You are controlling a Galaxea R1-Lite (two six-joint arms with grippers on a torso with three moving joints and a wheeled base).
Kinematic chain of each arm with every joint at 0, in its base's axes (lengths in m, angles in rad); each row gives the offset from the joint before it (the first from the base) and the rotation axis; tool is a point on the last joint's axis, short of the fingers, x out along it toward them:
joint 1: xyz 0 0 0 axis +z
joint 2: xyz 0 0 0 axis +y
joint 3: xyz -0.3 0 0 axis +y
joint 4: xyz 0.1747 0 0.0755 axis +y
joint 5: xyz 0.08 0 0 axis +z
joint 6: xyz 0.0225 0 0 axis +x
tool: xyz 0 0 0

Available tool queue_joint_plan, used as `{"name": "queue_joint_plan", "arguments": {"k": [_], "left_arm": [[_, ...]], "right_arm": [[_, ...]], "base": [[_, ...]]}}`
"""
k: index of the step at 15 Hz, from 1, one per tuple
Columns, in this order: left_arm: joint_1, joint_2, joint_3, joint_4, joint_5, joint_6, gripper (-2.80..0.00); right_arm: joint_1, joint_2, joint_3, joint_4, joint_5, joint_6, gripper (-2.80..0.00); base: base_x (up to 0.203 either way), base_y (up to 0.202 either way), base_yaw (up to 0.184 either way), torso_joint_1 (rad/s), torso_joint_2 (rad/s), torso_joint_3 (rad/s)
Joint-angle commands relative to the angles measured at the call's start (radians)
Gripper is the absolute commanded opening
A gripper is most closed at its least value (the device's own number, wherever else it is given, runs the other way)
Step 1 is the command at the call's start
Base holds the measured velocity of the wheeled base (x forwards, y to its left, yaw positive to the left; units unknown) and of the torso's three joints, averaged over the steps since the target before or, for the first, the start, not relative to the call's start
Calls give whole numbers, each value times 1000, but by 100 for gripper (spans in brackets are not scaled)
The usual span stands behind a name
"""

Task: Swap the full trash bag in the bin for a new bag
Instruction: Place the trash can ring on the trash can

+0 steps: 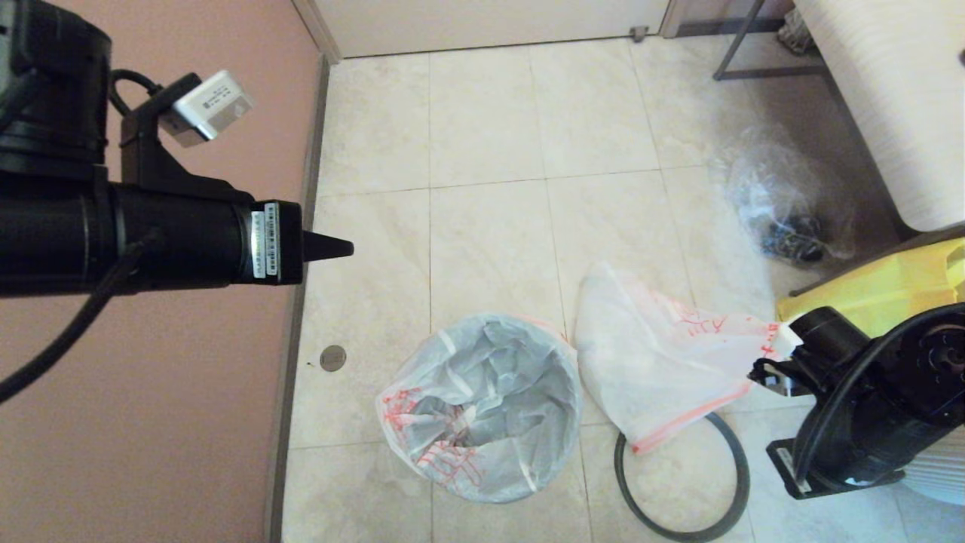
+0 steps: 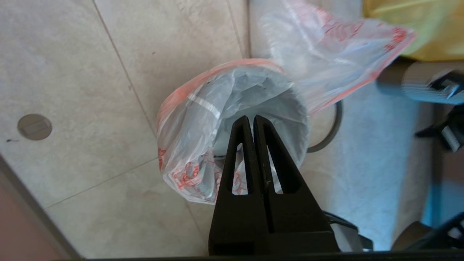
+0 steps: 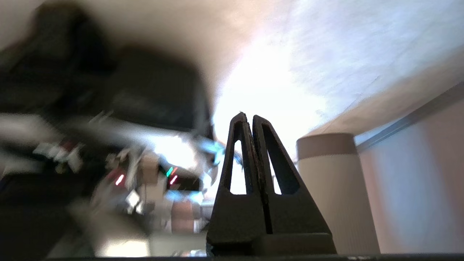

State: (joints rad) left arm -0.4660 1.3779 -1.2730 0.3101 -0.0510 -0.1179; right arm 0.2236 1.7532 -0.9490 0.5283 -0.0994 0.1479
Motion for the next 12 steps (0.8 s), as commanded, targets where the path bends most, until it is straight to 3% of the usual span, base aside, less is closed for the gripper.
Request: {"name": "queue_joint_plan", "arguments": {"k": [1,5,8,12], "left_arm": [[-15,29,1,0,17,-2,-280],[-20,58,0,-3,33,-2,-280],[-26,66,3,-3,36,-2,-280],[-38,89,3,-3,37,-2,-280]], "right_arm": [[-127,74,41,-102,-4,-72,-280],[-272,344,34,-477,-8,-255,-280],[-331,606,2,-824,107,-304,-280],[-368,814,-105,-971,152,-429,-280]], "base": [[0,0,0,0,0,0],[0,0,0,0,0,0],[0,0,0,0,0,0],[0,0,0,0,0,0]]}}
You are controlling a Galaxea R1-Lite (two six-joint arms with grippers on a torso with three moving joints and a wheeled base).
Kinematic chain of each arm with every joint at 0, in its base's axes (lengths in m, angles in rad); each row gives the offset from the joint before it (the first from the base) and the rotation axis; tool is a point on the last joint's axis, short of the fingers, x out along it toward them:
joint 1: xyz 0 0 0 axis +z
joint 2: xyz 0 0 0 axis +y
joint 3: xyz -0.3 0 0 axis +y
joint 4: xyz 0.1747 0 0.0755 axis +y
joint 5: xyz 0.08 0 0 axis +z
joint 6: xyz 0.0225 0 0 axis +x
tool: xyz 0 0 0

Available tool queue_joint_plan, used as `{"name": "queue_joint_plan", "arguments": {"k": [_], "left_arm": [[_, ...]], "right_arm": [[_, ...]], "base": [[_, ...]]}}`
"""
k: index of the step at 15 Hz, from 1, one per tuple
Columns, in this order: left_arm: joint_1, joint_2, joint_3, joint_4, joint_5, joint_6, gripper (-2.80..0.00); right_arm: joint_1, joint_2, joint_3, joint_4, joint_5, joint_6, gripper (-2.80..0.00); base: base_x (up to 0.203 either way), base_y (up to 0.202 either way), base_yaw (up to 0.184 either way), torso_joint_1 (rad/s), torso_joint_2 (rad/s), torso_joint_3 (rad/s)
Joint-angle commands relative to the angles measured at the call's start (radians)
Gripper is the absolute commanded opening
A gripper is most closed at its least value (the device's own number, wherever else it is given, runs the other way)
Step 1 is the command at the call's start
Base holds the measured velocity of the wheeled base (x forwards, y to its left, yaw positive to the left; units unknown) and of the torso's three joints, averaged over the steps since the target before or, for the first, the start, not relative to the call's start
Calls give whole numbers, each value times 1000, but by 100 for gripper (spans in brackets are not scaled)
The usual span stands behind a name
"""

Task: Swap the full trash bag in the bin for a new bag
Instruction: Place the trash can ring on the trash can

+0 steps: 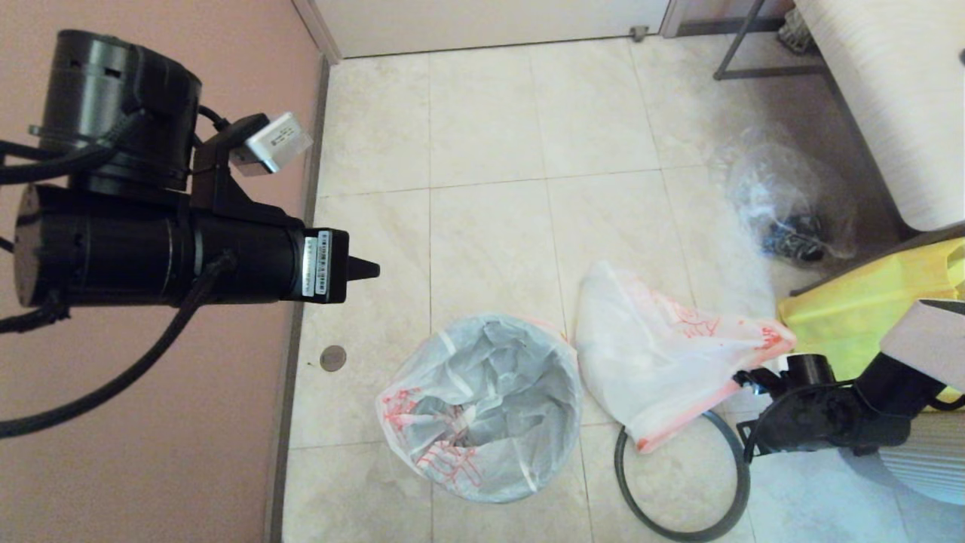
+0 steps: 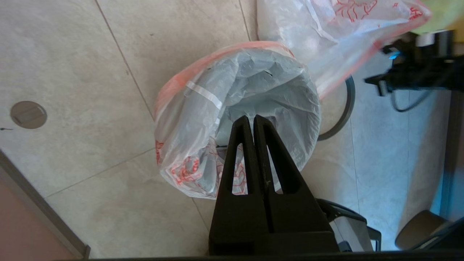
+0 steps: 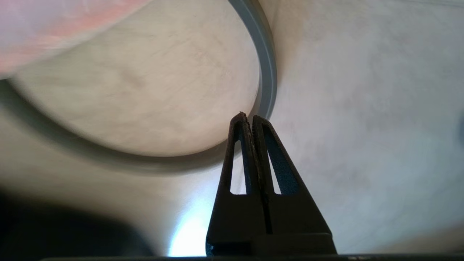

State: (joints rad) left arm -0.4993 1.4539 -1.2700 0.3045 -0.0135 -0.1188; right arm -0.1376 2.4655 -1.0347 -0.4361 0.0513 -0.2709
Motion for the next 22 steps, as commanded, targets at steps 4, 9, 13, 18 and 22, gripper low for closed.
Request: {"name": "queue_joint_plan", "arguments": {"k": [4,9,13,18,22], "left_arm": [[-19,28,26,-57,23,-1,-280],[-25,36,41,-97,46,1,-280],[-27,37,43,-97,46,1,-280],[-46,15,49,-97,61,2,-280],[-60,-30,49,-93,75,5,-280]], "right_arm": [[-17,185,-121,-21,4,-139,-280],[-11,256,-175,-105,-2,-154,0],[-16,286,-219,-105,-5,-183,-280],[-9,217,-151,-104,-8,-175,-280],[-10,-2,69,-104,-10,-156,-280]], "base": [[0,0,0,0,0,0],[0,0,0,0,0,0],[0,0,0,0,0,0],[0,0,0,0,0,0],[0,0,0,0,0,0]]}}
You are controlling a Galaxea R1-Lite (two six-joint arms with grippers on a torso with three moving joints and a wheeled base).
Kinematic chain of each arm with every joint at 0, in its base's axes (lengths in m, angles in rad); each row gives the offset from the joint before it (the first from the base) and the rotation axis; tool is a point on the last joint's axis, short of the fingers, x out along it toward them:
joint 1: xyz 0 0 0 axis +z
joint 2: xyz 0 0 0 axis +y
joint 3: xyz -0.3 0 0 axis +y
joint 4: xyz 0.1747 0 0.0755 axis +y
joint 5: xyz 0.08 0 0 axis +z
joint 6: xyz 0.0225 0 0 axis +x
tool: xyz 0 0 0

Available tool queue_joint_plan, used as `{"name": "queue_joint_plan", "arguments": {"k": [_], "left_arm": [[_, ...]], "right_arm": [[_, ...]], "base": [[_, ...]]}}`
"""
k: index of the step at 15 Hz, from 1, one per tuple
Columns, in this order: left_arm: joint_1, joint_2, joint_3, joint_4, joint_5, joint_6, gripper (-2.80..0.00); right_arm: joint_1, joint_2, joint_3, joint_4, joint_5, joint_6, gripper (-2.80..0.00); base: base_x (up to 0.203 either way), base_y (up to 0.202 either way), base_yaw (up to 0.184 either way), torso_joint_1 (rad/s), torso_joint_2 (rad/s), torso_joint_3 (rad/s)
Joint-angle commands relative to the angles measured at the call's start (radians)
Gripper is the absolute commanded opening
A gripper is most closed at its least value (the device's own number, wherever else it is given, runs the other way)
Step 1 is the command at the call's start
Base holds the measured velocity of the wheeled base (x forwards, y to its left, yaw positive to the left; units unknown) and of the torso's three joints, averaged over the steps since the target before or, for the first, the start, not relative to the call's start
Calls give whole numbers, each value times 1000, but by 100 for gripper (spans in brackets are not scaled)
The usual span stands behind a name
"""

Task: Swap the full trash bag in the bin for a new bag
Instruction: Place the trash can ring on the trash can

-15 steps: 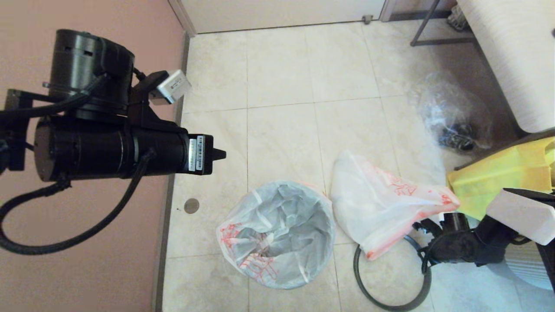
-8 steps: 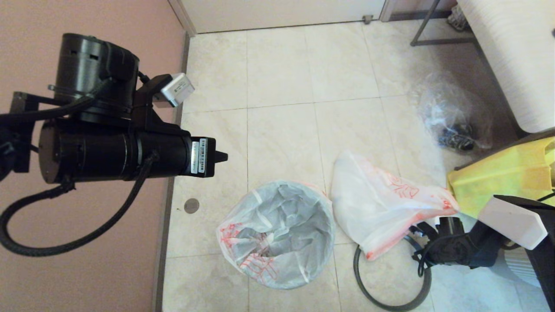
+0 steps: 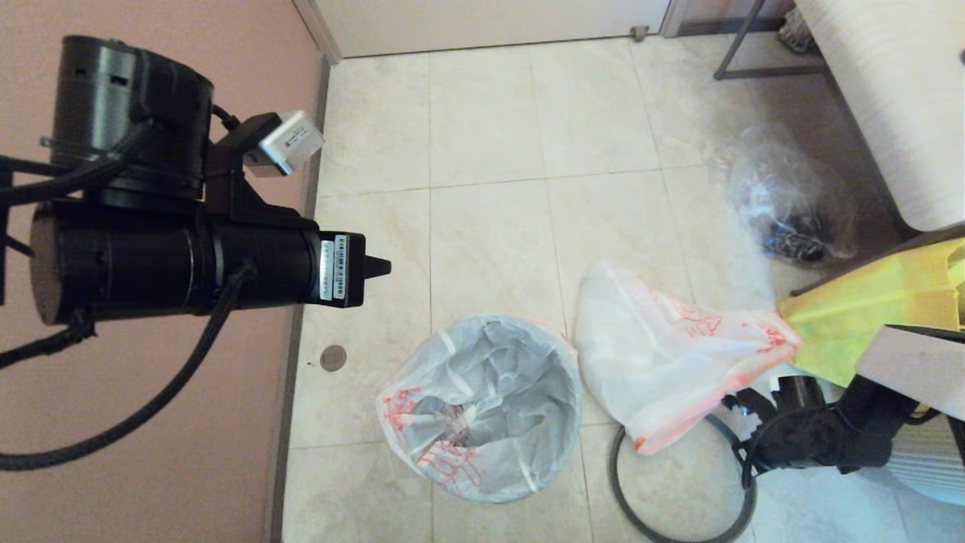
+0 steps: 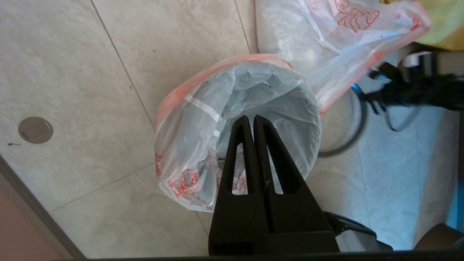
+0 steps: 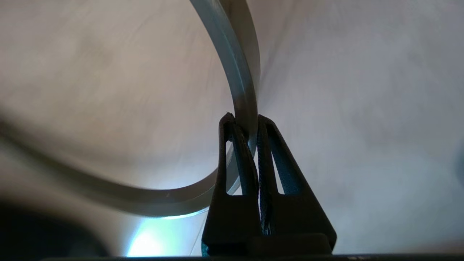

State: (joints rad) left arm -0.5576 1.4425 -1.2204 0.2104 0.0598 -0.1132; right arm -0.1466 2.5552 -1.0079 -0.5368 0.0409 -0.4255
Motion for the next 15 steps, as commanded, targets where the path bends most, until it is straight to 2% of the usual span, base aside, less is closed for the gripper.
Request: {"name": "queue_joint_plan", "arguments": {"k": [1,3,5,6,8,10,13,15], "left_arm": [[-2,-27,2,5,2,1,-280],[-32,-7,35,8,2,3,-280],[-88,-12,39,8,15,2,-280],[-94,-37,39,7,26,3,-280],[-49,-71,33,7,34,6,-280],[-39,-88,25,6,35,9,-280],[-44,-100,25,7,34,16,-280],[-42,-94,24,6,34,17,-280]], "right_arm": [[-2,-179,134,-2,0,3,-280],[0,-345,344,-6,-5,9,-280],[-7,-537,485,-14,-12,26,-280],[-14,-650,528,-10,-14,36,-280],[-27,-878,567,55,-18,49,-280],[-35,-1078,533,231,-20,64,-280],[-38,-1251,305,606,-19,131,-280],[-2,-1290,155,781,12,205,-280]], "base": [[0,0,0,0,0,0],[0,0,0,0,0,0],[0,0,0,0,0,0],[0,0,0,0,0,0],[0,0,0,0,0,0],[0,0,0,0,0,0],[0,0,0,0,0,0],[0,0,0,0,0,0]]}}
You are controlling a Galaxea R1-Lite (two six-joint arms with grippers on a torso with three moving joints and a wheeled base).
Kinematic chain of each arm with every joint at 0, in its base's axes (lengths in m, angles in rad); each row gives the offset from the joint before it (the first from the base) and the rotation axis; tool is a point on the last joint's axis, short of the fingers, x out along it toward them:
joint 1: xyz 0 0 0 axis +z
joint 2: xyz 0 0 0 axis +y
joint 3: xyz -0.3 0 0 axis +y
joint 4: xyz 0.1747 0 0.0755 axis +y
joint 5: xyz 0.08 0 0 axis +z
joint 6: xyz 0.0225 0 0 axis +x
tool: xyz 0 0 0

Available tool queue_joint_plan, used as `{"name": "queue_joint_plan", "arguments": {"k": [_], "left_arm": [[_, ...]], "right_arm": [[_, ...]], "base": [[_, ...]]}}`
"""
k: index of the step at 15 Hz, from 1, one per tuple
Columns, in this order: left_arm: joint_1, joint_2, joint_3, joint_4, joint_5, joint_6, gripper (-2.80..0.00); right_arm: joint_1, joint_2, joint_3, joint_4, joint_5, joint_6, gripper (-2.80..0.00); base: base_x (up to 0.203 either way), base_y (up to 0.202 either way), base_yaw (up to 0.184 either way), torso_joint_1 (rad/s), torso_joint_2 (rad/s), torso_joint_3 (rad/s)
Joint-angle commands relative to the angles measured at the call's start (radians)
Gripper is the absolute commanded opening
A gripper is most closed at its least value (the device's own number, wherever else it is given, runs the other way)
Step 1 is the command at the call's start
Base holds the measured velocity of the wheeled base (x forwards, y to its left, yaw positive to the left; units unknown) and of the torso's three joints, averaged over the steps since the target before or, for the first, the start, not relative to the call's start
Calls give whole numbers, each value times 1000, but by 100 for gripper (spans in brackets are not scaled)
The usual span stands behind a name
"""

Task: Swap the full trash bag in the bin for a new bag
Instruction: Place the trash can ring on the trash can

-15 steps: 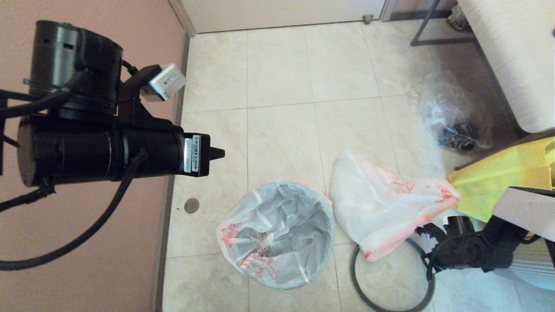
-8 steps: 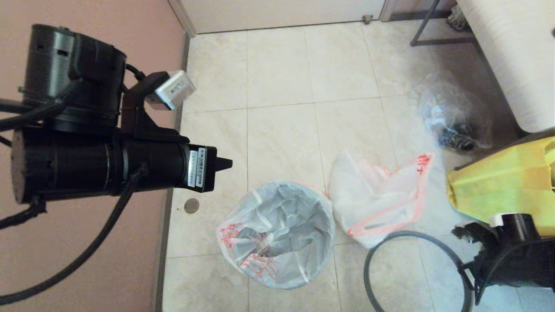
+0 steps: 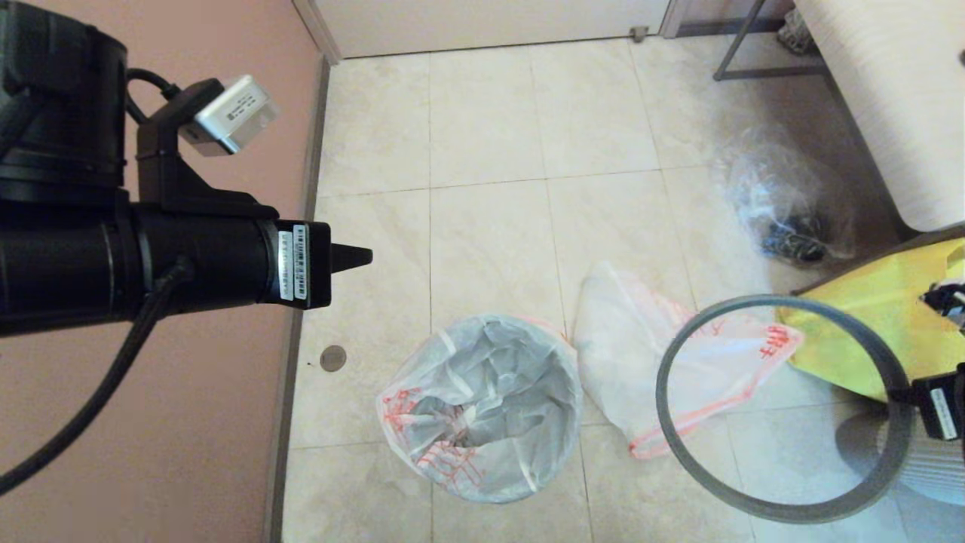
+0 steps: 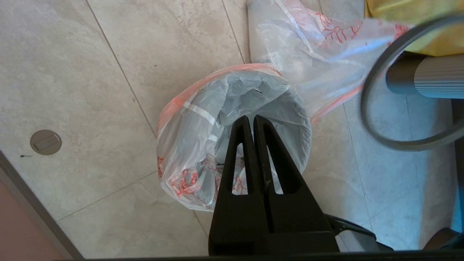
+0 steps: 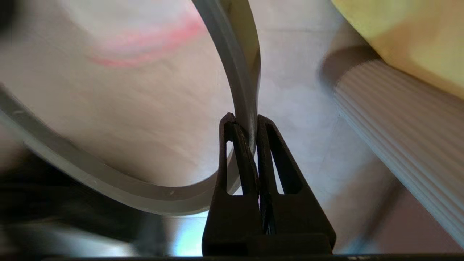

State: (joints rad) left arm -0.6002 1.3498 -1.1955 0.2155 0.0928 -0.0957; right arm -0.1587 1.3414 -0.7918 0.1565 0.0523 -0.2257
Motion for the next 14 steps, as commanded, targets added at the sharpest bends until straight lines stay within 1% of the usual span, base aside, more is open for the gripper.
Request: {"name": "queue_joint_plan", "arguments": {"k": [1,3,4,5,7,9,10,11,12,14], "left_arm": [[0,-1,-1,-1,1,-1,-280],[3,-1,-4,-1,1,-1,-280],[5,-1,-6,-1,1,-1,-280],[7,-1,-6,-2,1,-1,-280],[7,-6,-6,-2,1,-1,-280],[7,-6,-6,-4,1,-1,-280],[7,-6,-6,-4,1,-1,-280],[8,-4,-6,-4,1,-1,-280],[10,-3,-6,-5,1,-1,-280],[20,-1,-9,-6,0,-1,-280]], "right_arm": [[47,-79,-132,153,32,71,-280],[150,-10,-258,204,105,214,-280],[239,42,-314,214,122,276,-280],[329,103,-373,221,130,333,-280],[463,239,-485,229,115,407,-280],[600,368,-582,244,29,435,-280],[662,421,-649,271,-10,438,-280],[708,471,-706,316,-33,432,-280],[742,518,-756,362,-50,422,-280],[774,616,-845,400,-81,407,-280]], "base": [[0,0,0,0,0,0],[0,0,0,0,0,0],[0,0,0,0,0,0],[0,0,0,0,0,0],[0,0,0,0,0,0],[0,0,0,0,0,0],[0,0,0,0,0,0],[0,0,0,0,0,0],[0,0,0,0,0,0],[0,0,0,0,0,0]]}}
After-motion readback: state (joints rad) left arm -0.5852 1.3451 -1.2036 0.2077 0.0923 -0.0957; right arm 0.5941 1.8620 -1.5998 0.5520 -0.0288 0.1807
